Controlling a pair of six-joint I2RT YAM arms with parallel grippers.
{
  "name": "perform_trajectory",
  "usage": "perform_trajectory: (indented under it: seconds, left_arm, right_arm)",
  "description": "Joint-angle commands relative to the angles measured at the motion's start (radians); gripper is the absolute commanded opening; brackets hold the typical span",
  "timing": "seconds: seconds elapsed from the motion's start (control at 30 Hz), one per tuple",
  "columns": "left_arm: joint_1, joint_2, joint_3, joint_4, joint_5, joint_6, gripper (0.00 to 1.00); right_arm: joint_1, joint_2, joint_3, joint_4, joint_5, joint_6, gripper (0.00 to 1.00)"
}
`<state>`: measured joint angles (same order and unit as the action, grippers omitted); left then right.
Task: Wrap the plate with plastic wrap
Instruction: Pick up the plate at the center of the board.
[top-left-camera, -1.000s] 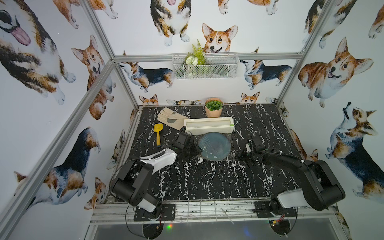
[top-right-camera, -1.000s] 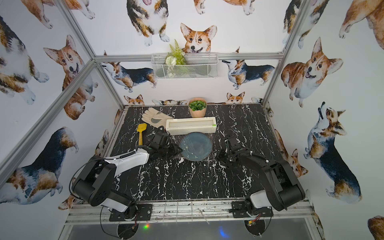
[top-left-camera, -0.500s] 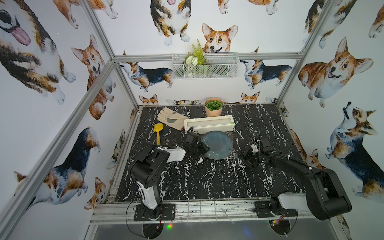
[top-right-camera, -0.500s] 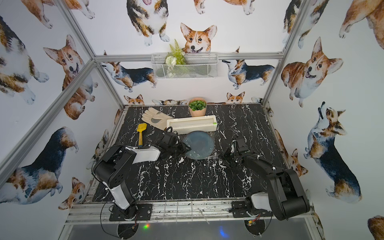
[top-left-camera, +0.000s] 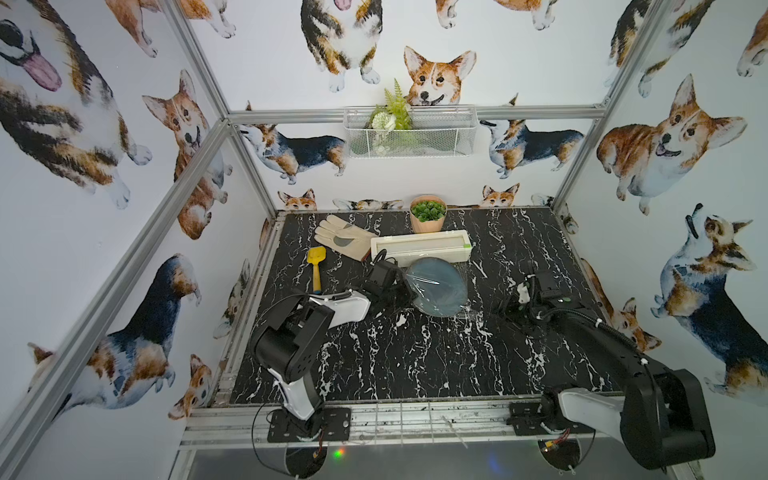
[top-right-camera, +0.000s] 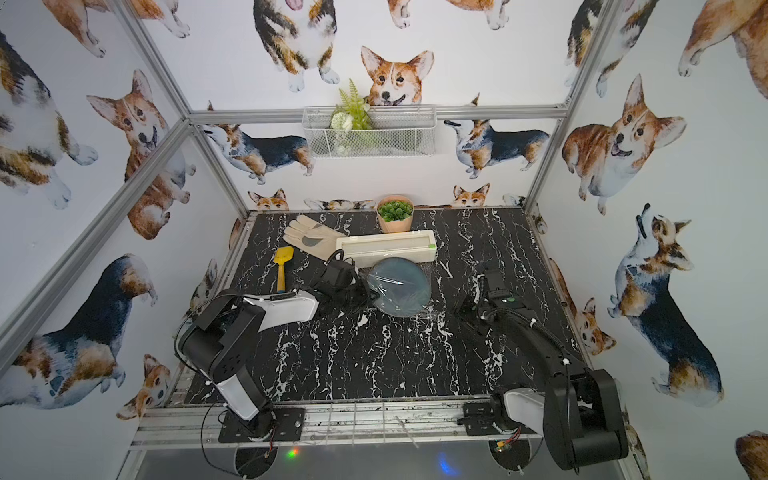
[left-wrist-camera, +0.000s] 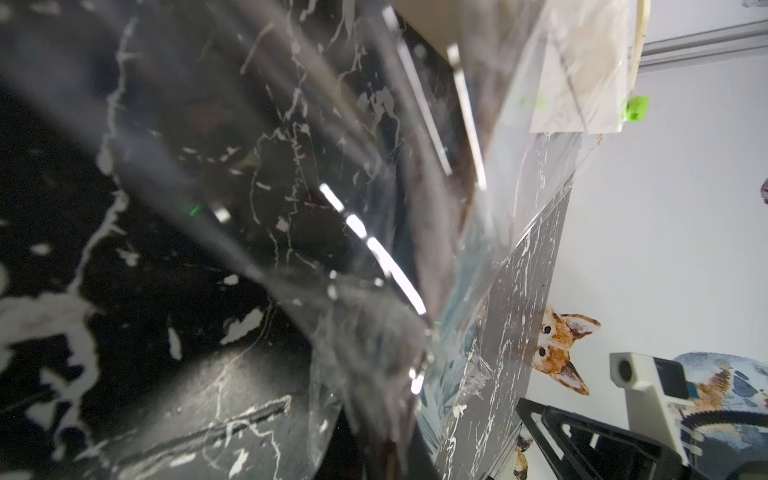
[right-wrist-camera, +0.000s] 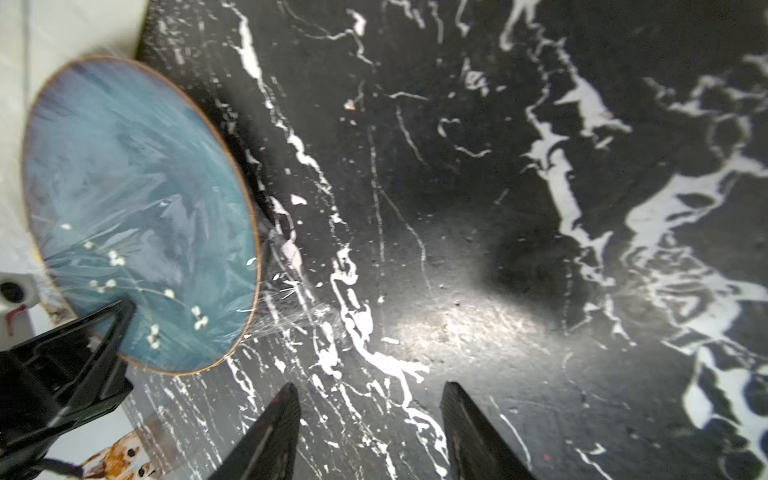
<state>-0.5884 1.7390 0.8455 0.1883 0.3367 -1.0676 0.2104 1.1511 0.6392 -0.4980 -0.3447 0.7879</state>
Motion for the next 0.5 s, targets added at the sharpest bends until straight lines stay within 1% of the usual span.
perform_trajectory:
  seconds: [0.0, 0.03, 0.13, 0.17, 0.3, 0.47]
  left_arm:
    - [-0.004, -0.008, -0.003, -0.141, -0.049, 0.038, 0.05]
    - [-0.005, -0.009, -0.003, -0.142, -0.048, 0.037, 0.05]
    - [-0.006, -0.016, -0.003, -0.141, -0.05, 0.034, 0.05]
    - [-0.006, -0.018, -0.003, -0.141, -0.05, 0.033, 0.05]
    - [-0.006, -0.039, -0.005, -0.138, -0.044, 0.026, 0.04]
    - [-0.007, -0.051, -0.004, -0.138, -0.041, 0.026, 0.04]
  right_arm:
    - [0.085, -0.005, 0.012, 0.166, -0.1, 0.145, 0.5]
    - [0.135, 0.022, 0.02, 0.223, -0.097, 0.191, 0.48]
    - [0.209, 0.126, 0.04, 0.285, -0.068, 0.245, 0.42]
    - [0.216, 0.147, 0.038, 0.295, -0.058, 0.257, 0.41]
    - [0.227, 0.236, -0.008, 0.446, -0.031, 0.361, 0.36]
    - [0.23, 0.298, 0.012, 0.49, 0.013, 0.388, 0.35]
